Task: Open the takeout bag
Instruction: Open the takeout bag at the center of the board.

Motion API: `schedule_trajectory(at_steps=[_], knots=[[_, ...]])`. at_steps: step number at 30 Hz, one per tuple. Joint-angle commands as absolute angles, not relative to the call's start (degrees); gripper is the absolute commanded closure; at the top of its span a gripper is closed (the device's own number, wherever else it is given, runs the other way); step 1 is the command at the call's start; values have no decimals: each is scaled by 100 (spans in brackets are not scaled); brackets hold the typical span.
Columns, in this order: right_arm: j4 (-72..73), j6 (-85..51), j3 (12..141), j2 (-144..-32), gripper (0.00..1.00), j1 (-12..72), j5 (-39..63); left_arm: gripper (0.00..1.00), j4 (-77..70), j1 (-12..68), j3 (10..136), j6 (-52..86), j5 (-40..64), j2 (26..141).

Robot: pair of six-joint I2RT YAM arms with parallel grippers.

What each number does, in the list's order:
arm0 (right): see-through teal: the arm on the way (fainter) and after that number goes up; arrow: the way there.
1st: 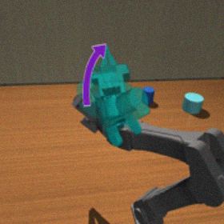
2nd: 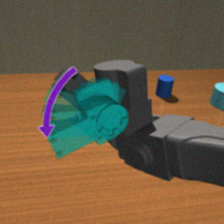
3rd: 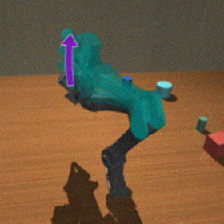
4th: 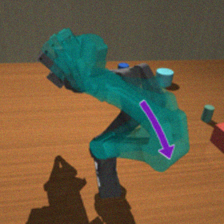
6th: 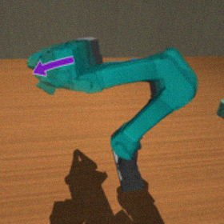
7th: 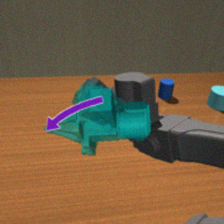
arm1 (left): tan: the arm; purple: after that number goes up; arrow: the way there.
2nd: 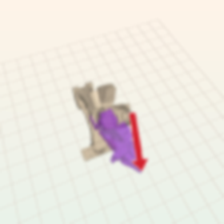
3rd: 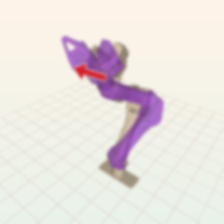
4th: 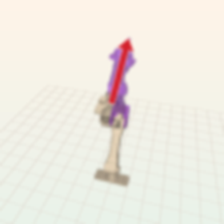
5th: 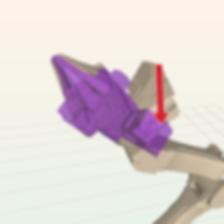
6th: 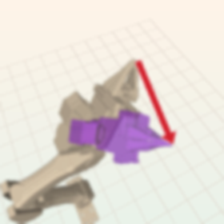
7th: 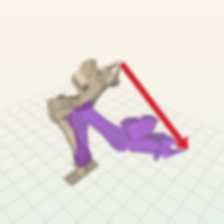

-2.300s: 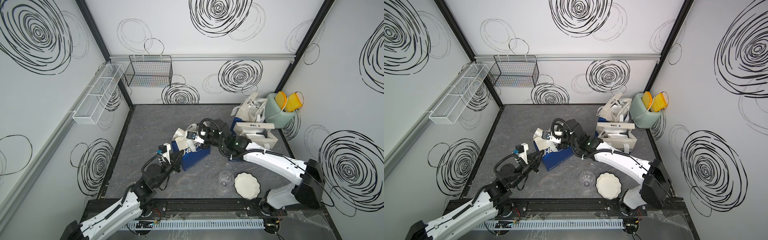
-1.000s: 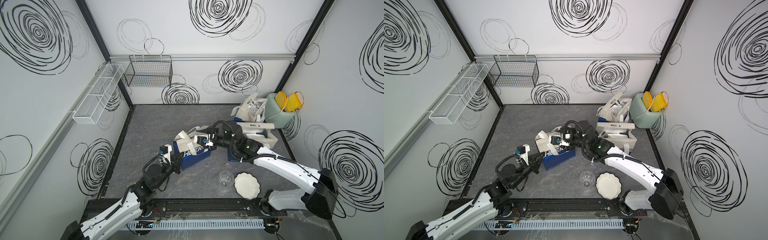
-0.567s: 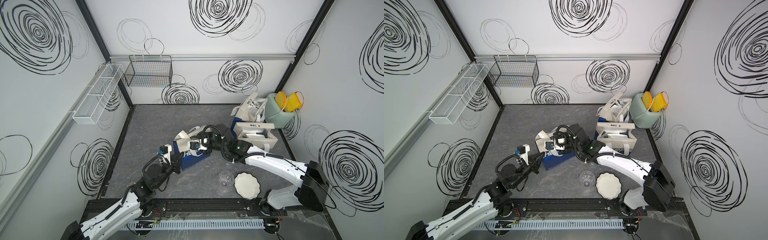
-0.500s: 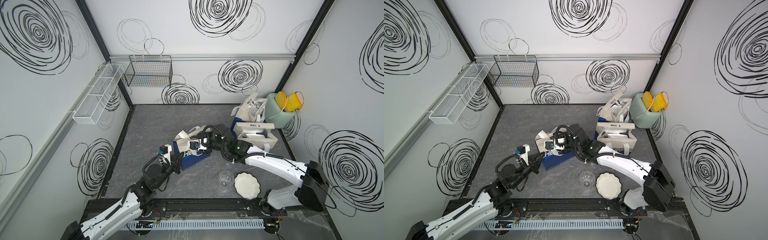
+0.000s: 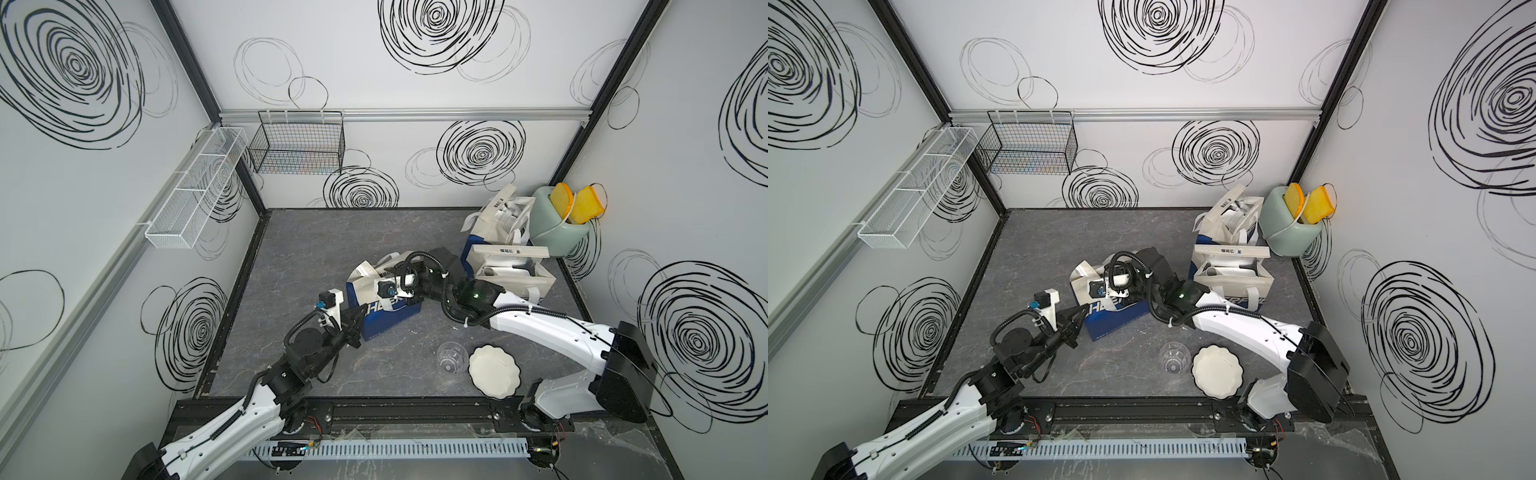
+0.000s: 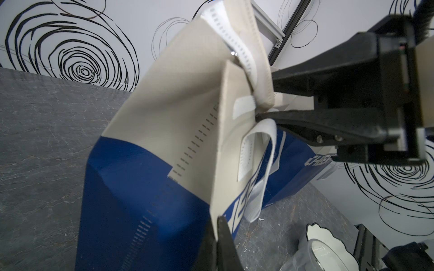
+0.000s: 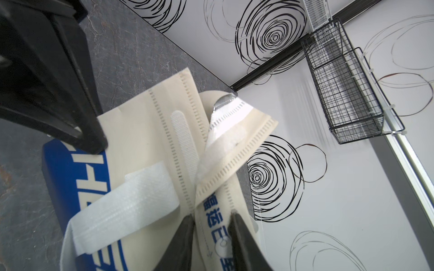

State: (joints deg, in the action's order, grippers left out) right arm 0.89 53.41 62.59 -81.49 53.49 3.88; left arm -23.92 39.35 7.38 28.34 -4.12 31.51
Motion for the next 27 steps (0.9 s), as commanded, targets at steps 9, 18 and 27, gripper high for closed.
schedule_trajectory(at_steps=[9, 18, 27], knots=[[619, 5408, 6302, -8456, 70, 5647, 53, 100, -2196, 3885, 580, 2870, -402, 3138], [739, 5388, 6401, -8489, 82, 5589, -112, 100, -2232, 3867, 580, 2874, -381, 3182], [684, 5236, 6460, -8524, 100, 5565, -116, 100, -2284, 3850, 581, 2874, -351, 3243]])
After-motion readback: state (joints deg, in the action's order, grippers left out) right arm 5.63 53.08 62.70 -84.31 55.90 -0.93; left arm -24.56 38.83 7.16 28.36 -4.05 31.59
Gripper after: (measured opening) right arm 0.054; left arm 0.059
